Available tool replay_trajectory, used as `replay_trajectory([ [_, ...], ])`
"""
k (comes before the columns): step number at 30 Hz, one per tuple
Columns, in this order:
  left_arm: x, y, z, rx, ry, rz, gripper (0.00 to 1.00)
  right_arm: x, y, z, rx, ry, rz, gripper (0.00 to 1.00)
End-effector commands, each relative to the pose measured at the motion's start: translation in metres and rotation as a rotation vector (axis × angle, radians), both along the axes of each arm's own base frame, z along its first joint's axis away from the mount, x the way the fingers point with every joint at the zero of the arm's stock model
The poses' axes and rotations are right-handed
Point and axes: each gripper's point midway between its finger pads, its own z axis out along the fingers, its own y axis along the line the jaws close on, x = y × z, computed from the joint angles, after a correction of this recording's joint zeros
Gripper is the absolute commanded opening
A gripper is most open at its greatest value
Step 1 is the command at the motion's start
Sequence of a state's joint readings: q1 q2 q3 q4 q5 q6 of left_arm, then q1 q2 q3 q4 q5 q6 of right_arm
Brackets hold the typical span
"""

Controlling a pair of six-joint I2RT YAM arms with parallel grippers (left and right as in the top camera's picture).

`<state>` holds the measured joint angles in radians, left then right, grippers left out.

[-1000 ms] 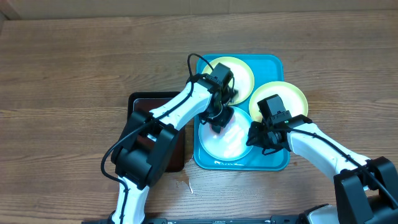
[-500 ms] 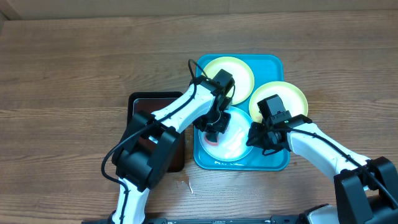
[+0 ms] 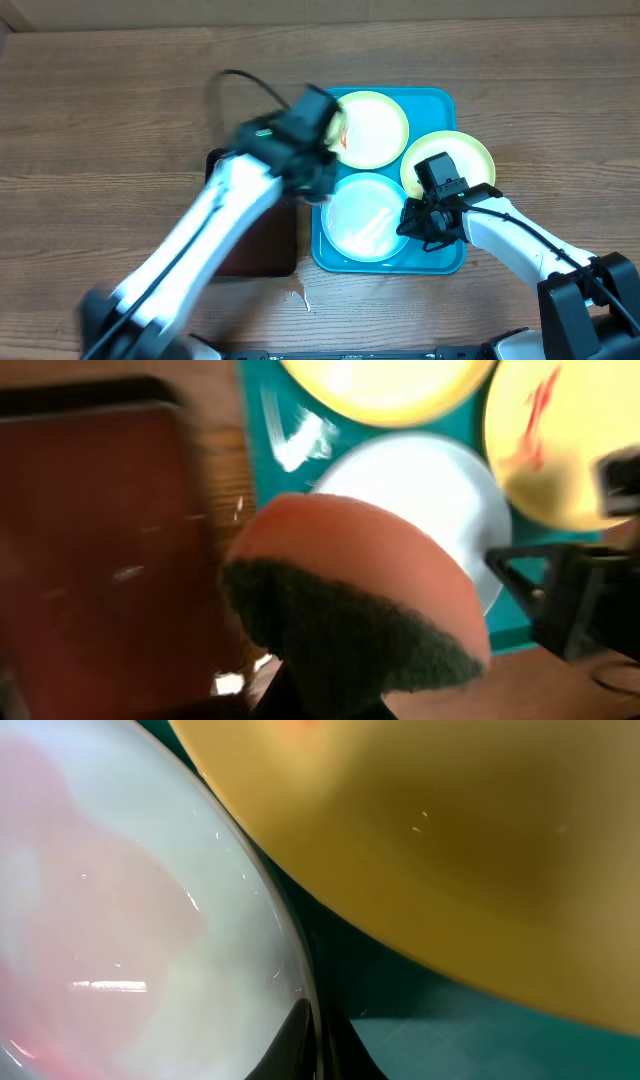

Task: Clean dirty plates on tray and stack at the side
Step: 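Return the sponge to the brown tray and release it with left gripper, then lift the white plate with the right gripper and tilt it over the brown tray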

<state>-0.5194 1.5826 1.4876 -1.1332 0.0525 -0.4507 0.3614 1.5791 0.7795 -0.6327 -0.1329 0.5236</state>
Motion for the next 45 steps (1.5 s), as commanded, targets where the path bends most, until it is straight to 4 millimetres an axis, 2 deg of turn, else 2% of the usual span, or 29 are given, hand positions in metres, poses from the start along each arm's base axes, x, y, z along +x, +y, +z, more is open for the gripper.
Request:
replay_trajectory([
  [1, 0.006, 0.058, 0.024, 0.056, -0.056, 0.168, 0.04, -0.014, -0.015, -0.013, -0.075, 0.049, -0.003, 0.04],
  [4, 0.003, 0.093, 0.016, 0.116, -0.007, 0.255, 0.04, -0.010, -0.014, -0.012, -0.071, 0.034, -0.004, 0.04],
  [6, 0.001, 0.106, 0.002, 0.135, 0.034, 0.289, 0.04, -0.007, -0.013, -0.012, -0.065, 0.021, -0.004, 0.04],
  [9, -0.002, 0.120, -0.037, 0.163, 0.105, 0.327, 0.04, -0.002, -0.011, -0.011, -0.058, 0.001, -0.005, 0.04],
  [11, -0.003, 0.121, -0.064, 0.161, 0.132, 0.330, 0.04, -0.003, -0.011, -0.011, -0.058, 0.003, -0.005, 0.04],
  [17, -0.007, 0.123, -0.128, 0.190, 0.187, 0.325, 0.04, -0.004, -0.012, -0.012, -0.061, 0.010, -0.004, 0.04],
  [18, -0.010, 0.124, -0.146, 0.202, 0.215, 0.324, 0.04, -0.005, -0.012, -0.012, -0.061, 0.011, -0.004, 0.04],
  [21, -0.014, 0.122, -0.166, 0.208, 0.269, 0.318, 0.04, -0.004, -0.012, -0.012, -0.061, 0.010, -0.004, 0.04],
  [24, -0.016, 0.123, -0.171, 0.214, 0.289, 0.314, 0.07, -0.004, -0.012, -0.012, -0.061, 0.009, -0.004, 0.04],
  [25, -0.015, 0.123, -0.170, 0.211, 0.288, 0.313, 0.14, -0.003, -0.012, -0.011, -0.060, 0.006, -0.004, 0.04],
  [28, -0.011, 0.119, -0.158, 0.176, 0.276, 0.285, 0.53, -0.002, -0.011, -0.007, -0.059, 0.007, -0.004, 0.04],
  [30, -0.006, 0.121, -0.145, 0.166, 0.257, 0.294, 0.59, 0.001, -0.010, 0.003, -0.067, -0.005, 0.036, 0.04],
  [33, 0.001, 0.124, -0.121, 0.143, 0.214, 0.308, 0.63, 0.008, -0.019, 0.026, -0.121, -0.036, 0.035, 0.04],
  [37, 0.011, 0.132, -0.076, 0.109, 0.136, 0.345, 0.75, 0.019, -0.023, 0.065, -0.158, -0.094, 0.041, 0.04],
  [38, 0.013, 0.136, -0.063, 0.100, 0.112, 0.357, 0.75, 0.022, -0.020, 0.075, -0.156, -0.112, 0.063, 0.04],
  [39, 0.016, 0.142, -0.042, 0.085, 0.072, 0.380, 0.84, 0.029, -0.016, 0.093, -0.160, -0.152, 0.104, 0.04],
  [41, 0.018, 0.151, -0.018, 0.068, 0.026, 0.410, 1.00, 0.037, -0.010, 0.112, -0.180, -0.202, 0.151, 0.04],
  [45, 0.016, 0.175, 0.031, 0.045, -0.071, 0.483, 1.00, 0.053, 0.013, 0.157, -0.217, -0.333, 0.277, 0.04],
])
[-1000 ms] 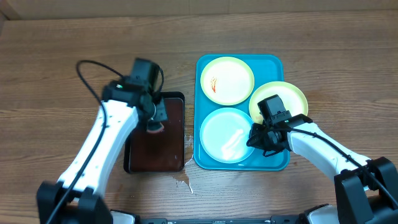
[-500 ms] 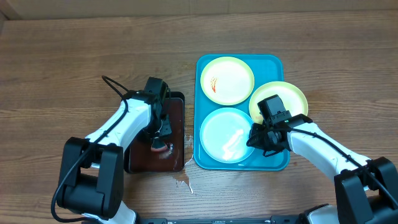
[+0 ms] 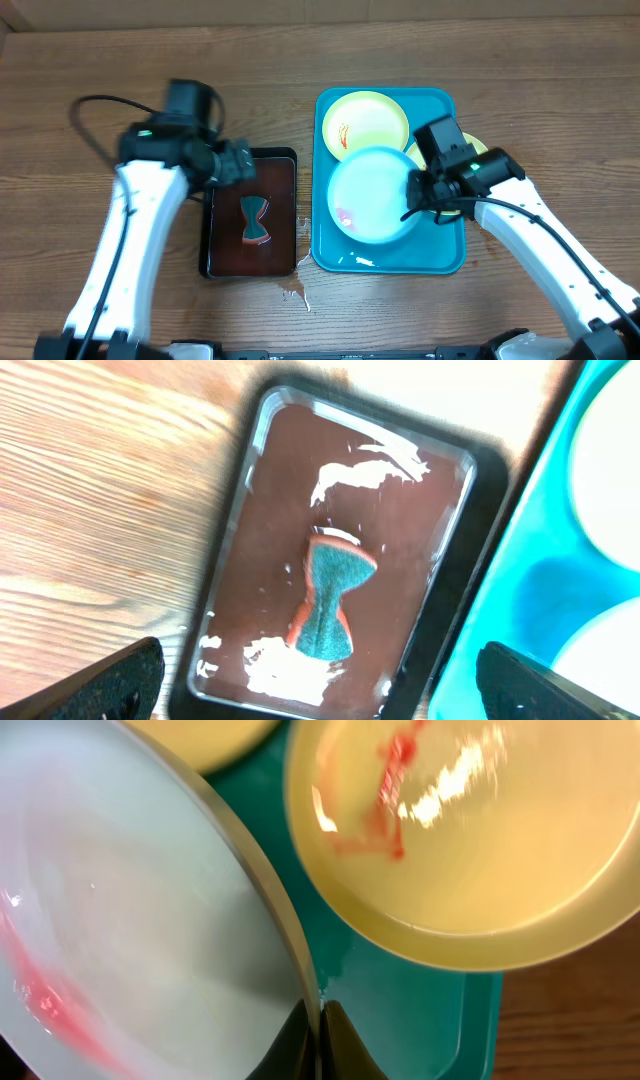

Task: Clean dirty plates on tray and stack at the side
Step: 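Lift the white plate with the right gripper and tilt it over the brown tray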

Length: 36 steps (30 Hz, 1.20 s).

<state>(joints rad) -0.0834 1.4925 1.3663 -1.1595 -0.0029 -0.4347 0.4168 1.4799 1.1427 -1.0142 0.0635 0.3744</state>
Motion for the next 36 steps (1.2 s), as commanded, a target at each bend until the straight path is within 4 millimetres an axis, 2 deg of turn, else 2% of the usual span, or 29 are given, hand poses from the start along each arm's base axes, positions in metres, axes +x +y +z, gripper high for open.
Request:
replay_trajectory([
  [1, 0.000, 0.024, 0.053, 0.003, -0.131, 0.061, 1.00, 0.021, 0.023, 0.054, -0.050, -0.181, 0.152, 0.04],
  [5, -0.013, 0.044, 0.081, 0.007, -0.189, 0.124, 1.00, 0.027, 0.052, 0.088, -0.101, -0.321, 0.225, 0.04],
  [8, -0.022, 0.056, 0.098, 0.008, -0.248, 0.167, 1.00, 0.025, 0.093, 0.101, -0.096, -0.430, 0.302, 0.04],
  [12, -0.029, 0.059, 0.110, 0.011, -0.291, 0.179, 1.00, 0.020, 0.139, 0.092, -0.073, -0.472, 0.380, 0.04],
  [16, -0.034, 0.059, 0.113, 0.012, -0.295, 0.179, 1.00, 0.017, 0.174, 0.063, -0.101, -0.470, 0.440, 0.04],
  [19, -0.037, 0.060, 0.110, 0.019, -0.275, 0.182, 1.00, 0.022, 0.178, 0.046, -0.187, -0.490, 0.413, 0.04],
  [21, -0.039, 0.060, 0.109, 0.019, -0.267, 0.183, 1.00, 0.022, 0.177, 0.044, -0.252, -0.521, 0.400, 0.04],
  [23, -0.040, 0.062, 0.108, 0.033, -0.264, 0.189, 1.00, 0.019, 0.180, 0.050, -0.282, -0.565, 0.386, 0.04],
  [30, -0.042, 0.067, 0.107, 0.063, -0.253, 0.202, 1.00, 0.001, 0.188, 0.097, -0.457, -0.807, 0.345, 0.04],
  [36, -0.042, 0.067, 0.107, 0.062, -0.253, 0.202, 1.00, -0.013, 0.191, 0.117, -0.533, -0.915, 0.324, 0.04],
])
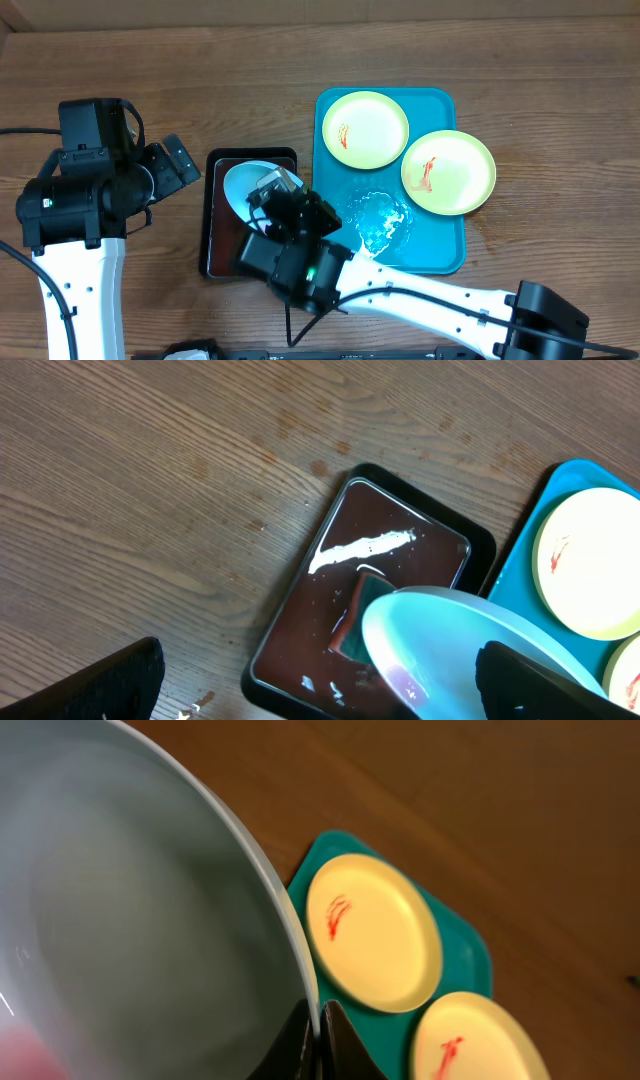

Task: Clean dirty plates on tray and stack at the side
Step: 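Lift the white plate with the right gripper and tilt it over the brown tray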

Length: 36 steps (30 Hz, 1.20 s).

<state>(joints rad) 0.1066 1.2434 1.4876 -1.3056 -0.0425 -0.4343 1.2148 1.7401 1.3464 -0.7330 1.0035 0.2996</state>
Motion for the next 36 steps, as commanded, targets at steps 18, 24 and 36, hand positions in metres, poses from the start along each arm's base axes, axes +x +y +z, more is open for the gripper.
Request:
replay_trajectory([
  [18, 0.001, 0.004, 0.010, 0.025, -0.027, 0.000, 1.00, -0.009, -0.001, 0.088, 0.005, -0.330, -0.075, 0.04],
  [24, 0.001, 0.004, 0.010, 0.025, -0.027, 0.000, 1.00, -0.012, 0.004, 0.090, 0.010, -0.334, -0.058, 0.04],
  [36, 0.001, 0.004, 0.010, 0.025, -0.027, 0.000, 1.00, -0.012, 0.005, 0.090, 0.012, -0.335, -0.059, 0.04],
])
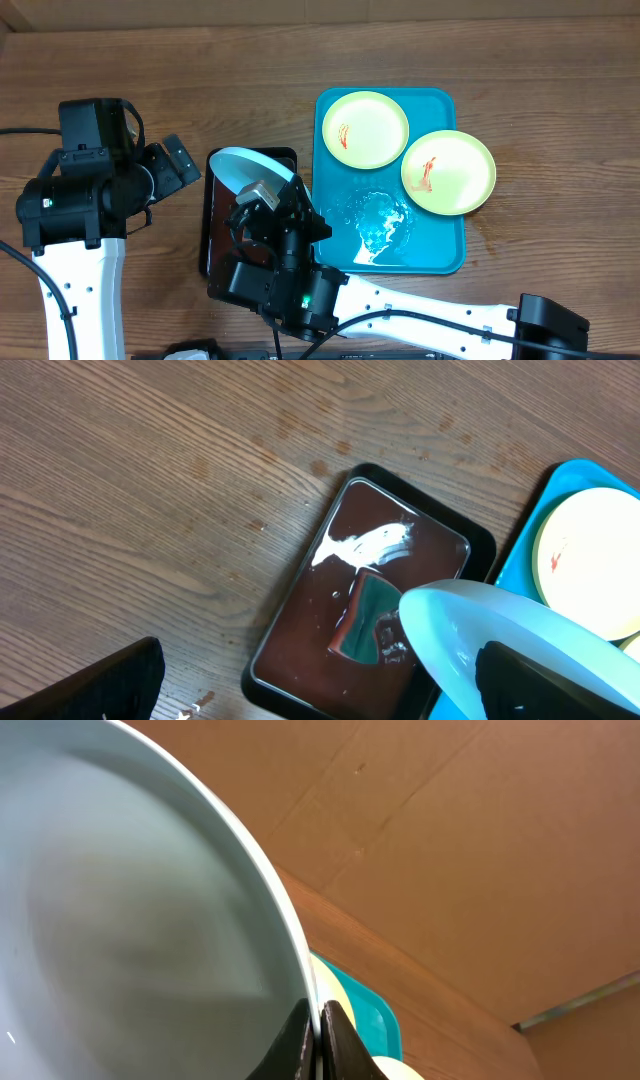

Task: Clean dirty plates on tray and stack at the side
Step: 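Lift the white plate with the right gripper and tilt it over the brown tray, then carry the white plate right and set it on the table beside the blue tray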

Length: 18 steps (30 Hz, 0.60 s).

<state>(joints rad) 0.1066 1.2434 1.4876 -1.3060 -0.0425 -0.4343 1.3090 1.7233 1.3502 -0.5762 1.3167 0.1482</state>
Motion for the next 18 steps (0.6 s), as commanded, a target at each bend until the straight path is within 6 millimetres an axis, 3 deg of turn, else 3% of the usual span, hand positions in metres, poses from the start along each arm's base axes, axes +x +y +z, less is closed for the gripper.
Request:
replay_trajectory([
  [1, 0.001, 0.004, 0.010, 0.025, -0.027, 0.000, 1.00, 0.000, -0.005, 0.030, 0.069, -0.044, -0.021, 0.04],
  [14, 0.001, 0.004, 0.010, 0.025, -0.027, 0.000, 1.00, 0.001, -0.006, 0.029, 0.071, -0.043, -0.023, 0.04],
  [18, 0.001, 0.004, 0.010, 0.025, -0.027, 0.000, 1.00, 0.011, -0.002, 0.013, 0.175, 0.044, -0.003, 0.04],
])
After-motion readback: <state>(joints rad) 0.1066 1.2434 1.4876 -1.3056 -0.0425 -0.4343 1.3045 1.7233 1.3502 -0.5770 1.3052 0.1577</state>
